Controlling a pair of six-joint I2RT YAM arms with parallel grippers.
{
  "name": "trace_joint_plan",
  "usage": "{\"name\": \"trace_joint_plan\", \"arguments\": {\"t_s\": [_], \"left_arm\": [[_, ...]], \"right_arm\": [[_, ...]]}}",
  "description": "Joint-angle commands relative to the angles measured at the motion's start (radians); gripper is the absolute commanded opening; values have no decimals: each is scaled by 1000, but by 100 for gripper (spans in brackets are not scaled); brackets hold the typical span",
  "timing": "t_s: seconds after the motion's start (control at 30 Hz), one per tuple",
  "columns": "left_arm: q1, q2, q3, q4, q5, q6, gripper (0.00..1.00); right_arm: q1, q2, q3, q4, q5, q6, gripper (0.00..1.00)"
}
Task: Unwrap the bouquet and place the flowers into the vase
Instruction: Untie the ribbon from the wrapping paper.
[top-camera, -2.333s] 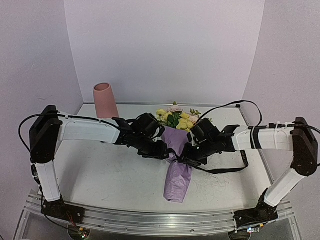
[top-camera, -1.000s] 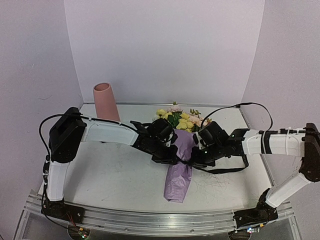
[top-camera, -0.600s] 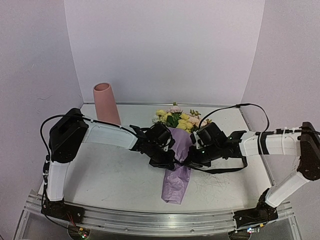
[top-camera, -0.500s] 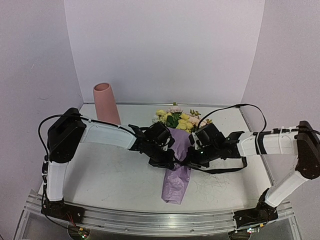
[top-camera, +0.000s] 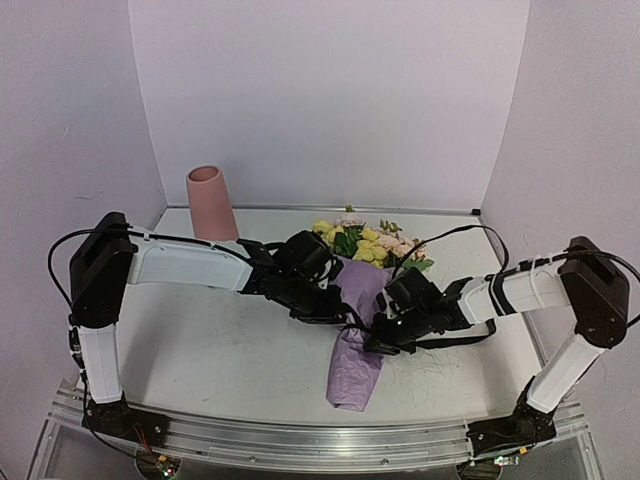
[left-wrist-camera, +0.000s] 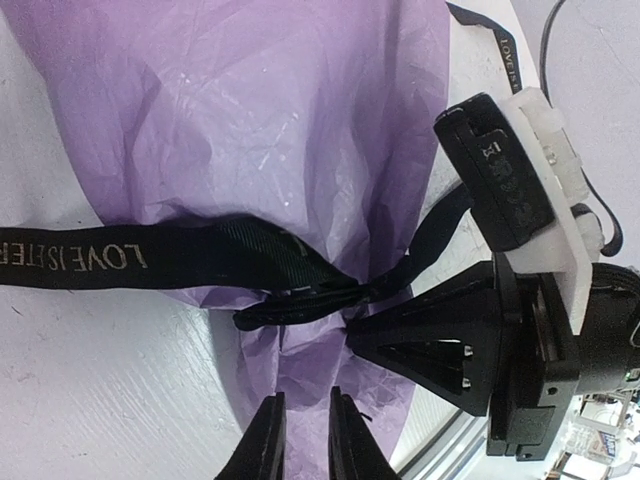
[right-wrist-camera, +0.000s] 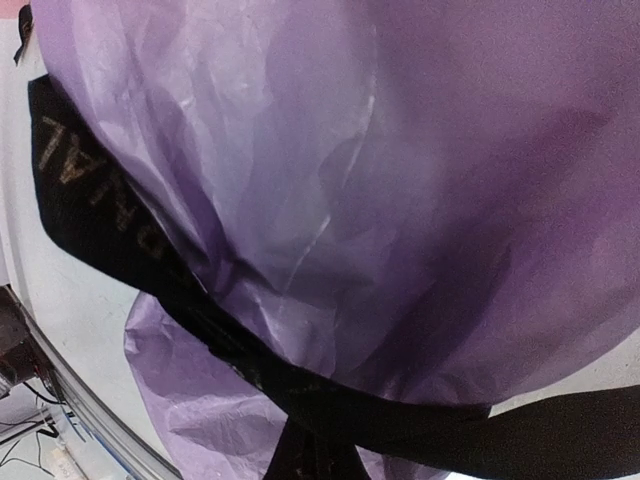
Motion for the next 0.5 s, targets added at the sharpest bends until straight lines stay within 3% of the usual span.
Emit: {"name": "trace_joint_plan", "arguments": {"t_s": [0.0,0.2,0.33,0.47], "left_arm": [[-3,-40,18,1,-37,48,23],[-2,-5,80,-8,-40,110,29],[-3,18,122,-13,-20,168,38],[-2,28,143,-14,-22,233,45]], "right_arm": [[0,-99,-10,-25,0,9,0],[0,-240,-8,-116,87,-19,1],[-3,-265,9,-171,99,-39,14],[-6,-249,51,-229,110,-57,20]]}}
